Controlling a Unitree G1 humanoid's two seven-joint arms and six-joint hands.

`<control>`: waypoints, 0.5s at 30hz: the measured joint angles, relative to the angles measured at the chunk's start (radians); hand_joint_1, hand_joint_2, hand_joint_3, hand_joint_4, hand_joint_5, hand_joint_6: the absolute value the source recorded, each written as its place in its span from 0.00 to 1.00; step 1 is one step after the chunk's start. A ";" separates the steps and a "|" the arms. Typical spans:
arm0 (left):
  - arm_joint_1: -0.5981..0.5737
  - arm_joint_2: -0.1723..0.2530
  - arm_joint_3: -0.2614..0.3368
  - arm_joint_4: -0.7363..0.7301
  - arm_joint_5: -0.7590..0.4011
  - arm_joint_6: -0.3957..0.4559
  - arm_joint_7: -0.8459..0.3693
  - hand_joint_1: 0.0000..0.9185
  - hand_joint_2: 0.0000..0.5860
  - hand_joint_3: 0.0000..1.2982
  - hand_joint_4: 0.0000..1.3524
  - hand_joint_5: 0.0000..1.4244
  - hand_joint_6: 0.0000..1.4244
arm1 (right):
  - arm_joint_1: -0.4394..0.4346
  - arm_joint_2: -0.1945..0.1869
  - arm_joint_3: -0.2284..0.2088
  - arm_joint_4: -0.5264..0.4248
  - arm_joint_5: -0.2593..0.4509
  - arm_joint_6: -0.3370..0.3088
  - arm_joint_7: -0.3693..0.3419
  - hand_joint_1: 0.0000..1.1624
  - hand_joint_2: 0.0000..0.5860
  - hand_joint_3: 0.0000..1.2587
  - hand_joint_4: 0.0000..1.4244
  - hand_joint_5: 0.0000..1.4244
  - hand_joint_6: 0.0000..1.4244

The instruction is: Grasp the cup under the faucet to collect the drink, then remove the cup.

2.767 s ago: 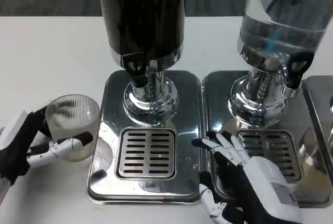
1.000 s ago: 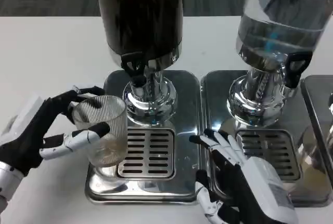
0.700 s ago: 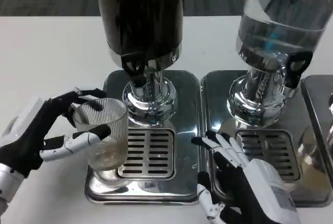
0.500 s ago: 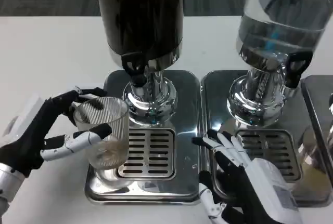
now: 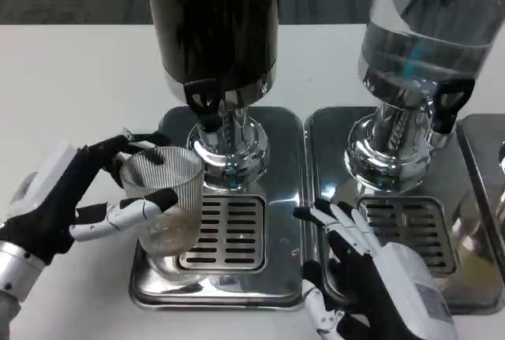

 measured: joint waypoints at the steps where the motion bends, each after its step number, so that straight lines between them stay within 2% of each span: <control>1: -0.004 0.000 -0.001 0.000 0.005 0.000 0.003 0.43 0.28 0.32 0.38 0.52 0.51 | 0.000 0.000 0.000 0.000 0.000 0.000 0.000 0.43 1.00 0.13 0.05 0.01 0.10; 15: -0.057 -0.024 -0.051 0.004 0.082 0.000 0.080 0.44 0.27 0.33 0.38 0.52 0.51 | 0.030 0.024 0.000 -0.013 -0.009 0.001 -0.013 0.43 1.00 0.13 0.05 0.01 0.10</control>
